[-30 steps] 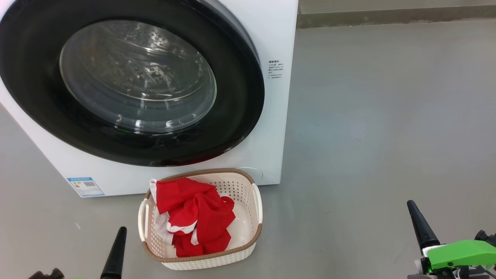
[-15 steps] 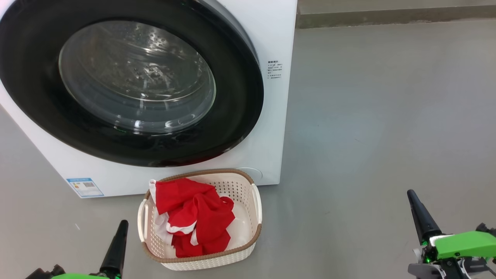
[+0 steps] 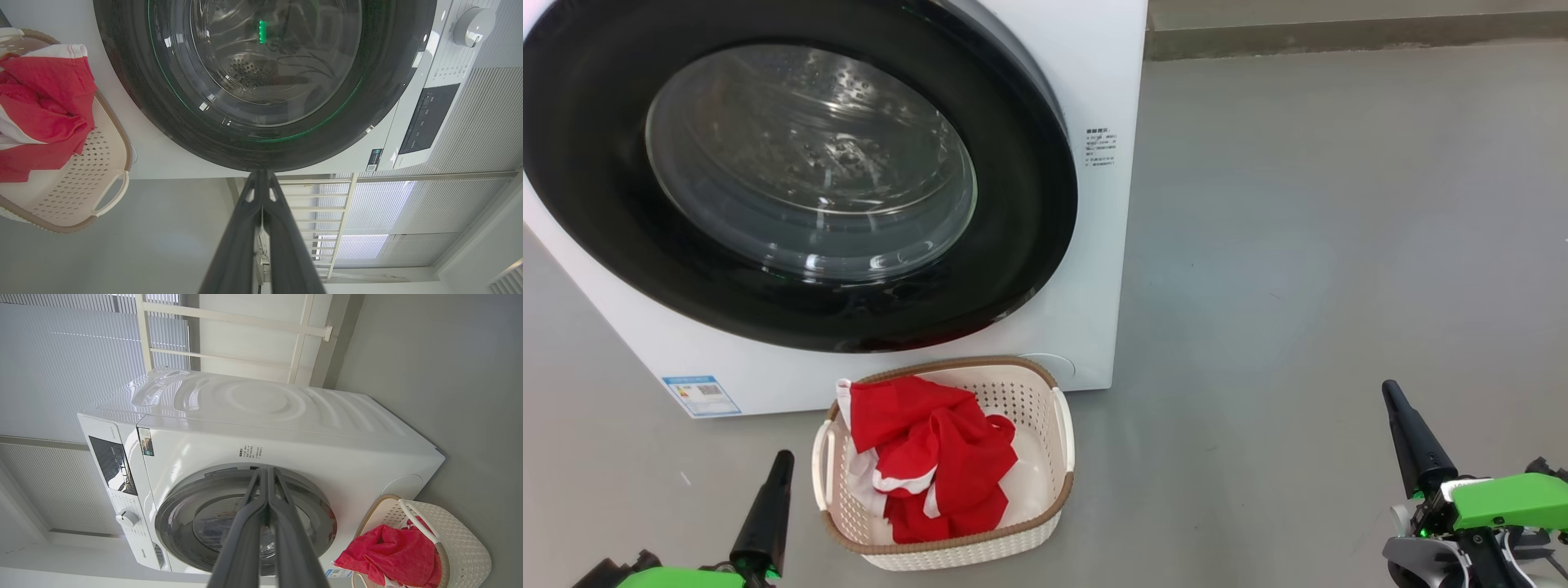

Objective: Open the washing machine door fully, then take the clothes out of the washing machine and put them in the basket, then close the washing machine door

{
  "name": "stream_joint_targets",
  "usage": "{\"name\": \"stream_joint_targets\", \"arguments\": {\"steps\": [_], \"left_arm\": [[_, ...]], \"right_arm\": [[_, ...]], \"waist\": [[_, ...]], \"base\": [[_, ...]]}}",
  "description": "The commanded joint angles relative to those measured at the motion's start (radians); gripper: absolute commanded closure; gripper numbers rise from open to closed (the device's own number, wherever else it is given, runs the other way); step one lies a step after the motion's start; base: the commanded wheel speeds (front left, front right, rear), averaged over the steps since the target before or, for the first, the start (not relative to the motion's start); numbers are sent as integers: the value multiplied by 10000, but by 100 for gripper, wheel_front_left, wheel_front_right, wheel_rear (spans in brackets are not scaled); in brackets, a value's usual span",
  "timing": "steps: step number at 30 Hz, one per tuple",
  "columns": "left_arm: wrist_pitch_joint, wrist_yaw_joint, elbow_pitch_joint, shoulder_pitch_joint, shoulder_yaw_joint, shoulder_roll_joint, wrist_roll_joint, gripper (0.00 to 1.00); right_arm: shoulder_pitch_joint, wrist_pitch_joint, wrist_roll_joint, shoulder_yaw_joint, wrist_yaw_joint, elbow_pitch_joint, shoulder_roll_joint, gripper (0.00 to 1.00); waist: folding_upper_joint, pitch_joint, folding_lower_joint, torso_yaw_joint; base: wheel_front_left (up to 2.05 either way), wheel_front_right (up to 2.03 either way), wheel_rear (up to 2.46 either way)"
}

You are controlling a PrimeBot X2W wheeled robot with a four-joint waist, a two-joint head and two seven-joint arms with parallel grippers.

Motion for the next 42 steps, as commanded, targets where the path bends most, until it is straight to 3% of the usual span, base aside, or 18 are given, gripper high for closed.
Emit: {"name": "stream_joint_targets", "arguments": {"steps": [1,42], "left_arm": [[62,-62,-279,-400,358,108,-67,100],[60,-62,-279,-399,356,108,-69,100]], "right_arm": [[-421,68,59,154,4,-293,-84,100],[-421,63,64,160,4,-293,-83,100]], "waist": [[0,0,0,0],[0,0,0,0]], "base": [[0,0,0],[0,0,0]]}}
